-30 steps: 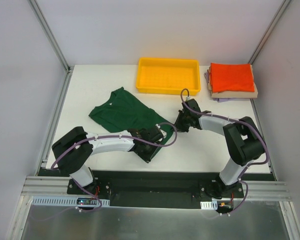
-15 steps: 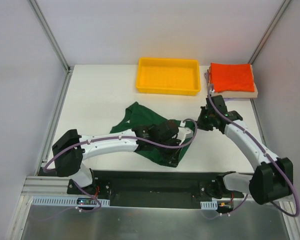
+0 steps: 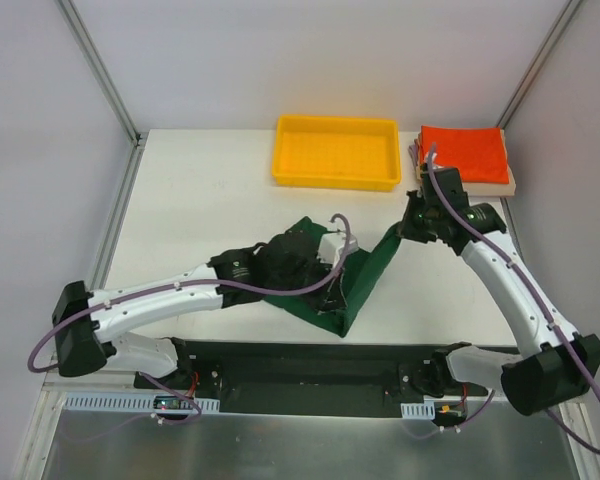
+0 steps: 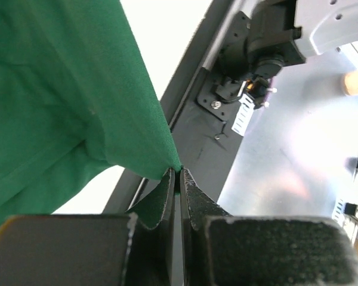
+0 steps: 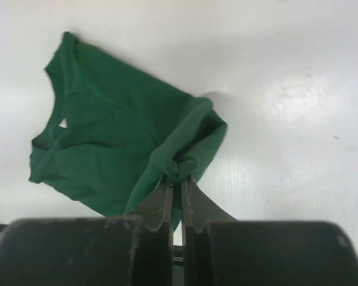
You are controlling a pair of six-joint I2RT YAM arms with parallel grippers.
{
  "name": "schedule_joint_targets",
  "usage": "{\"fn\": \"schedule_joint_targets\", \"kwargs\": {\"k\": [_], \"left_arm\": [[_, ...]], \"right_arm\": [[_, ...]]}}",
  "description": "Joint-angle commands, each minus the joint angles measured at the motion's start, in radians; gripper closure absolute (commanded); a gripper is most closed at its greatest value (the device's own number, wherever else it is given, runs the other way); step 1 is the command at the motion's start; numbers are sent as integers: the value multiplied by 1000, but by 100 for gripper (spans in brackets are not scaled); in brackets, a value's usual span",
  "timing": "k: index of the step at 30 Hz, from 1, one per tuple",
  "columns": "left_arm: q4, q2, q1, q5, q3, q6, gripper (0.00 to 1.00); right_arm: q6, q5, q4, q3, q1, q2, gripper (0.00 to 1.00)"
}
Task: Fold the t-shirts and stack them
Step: Fold the long partially folded tshirt into a neat square
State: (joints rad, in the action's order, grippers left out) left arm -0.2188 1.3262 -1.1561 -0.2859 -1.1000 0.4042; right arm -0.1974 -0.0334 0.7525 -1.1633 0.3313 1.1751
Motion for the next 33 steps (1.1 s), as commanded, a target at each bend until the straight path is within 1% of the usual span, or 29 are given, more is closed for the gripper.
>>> {"fn": "schedule_joint_targets", "kwargs": {"k": [1, 5, 9, 13, 15, 17, 22, 28, 30, 32, 33], "left_arm": [[-13, -146, 82, 57, 100, 54, 100], [-43, -238, 203, 37, 190, 96, 100], [-132, -303, 288, 120, 227, 107, 100], [-207, -317, 352, 158, 238, 117, 100], [-244, -318, 389, 200, 247, 128, 100], [-266, -314, 429, 200, 258, 140, 100], [-290, -302, 495, 162, 293, 166, 100], [-306, -257, 568, 153, 328, 174, 100], [-310, -233, 582, 149, 338, 180, 100], [-315, -213, 593, 169, 345, 196, 100], [-321, -203, 598, 192, 348, 206, 95]], "right_arm": [[7, -25, -33, -153, 93, 115, 99], [-13, -60, -27, -289, 179, 251, 99], [-25, -65, -22, -436, 238, 392, 99], [-31, -59, -13, -556, 271, 539, 99], [-40, -59, -16, -601, 284, 598, 99], [-45, -43, -19, -645, 293, 655, 99], [-56, -3, -41, -711, 310, 776, 99], [-74, 18, -84, -763, 328, 903, 99], [-83, 23, -99, -779, 333, 939, 96], [-91, 72, -133, -780, 333, 971, 94], [-96, 85, -151, -782, 333, 988, 88]]}}
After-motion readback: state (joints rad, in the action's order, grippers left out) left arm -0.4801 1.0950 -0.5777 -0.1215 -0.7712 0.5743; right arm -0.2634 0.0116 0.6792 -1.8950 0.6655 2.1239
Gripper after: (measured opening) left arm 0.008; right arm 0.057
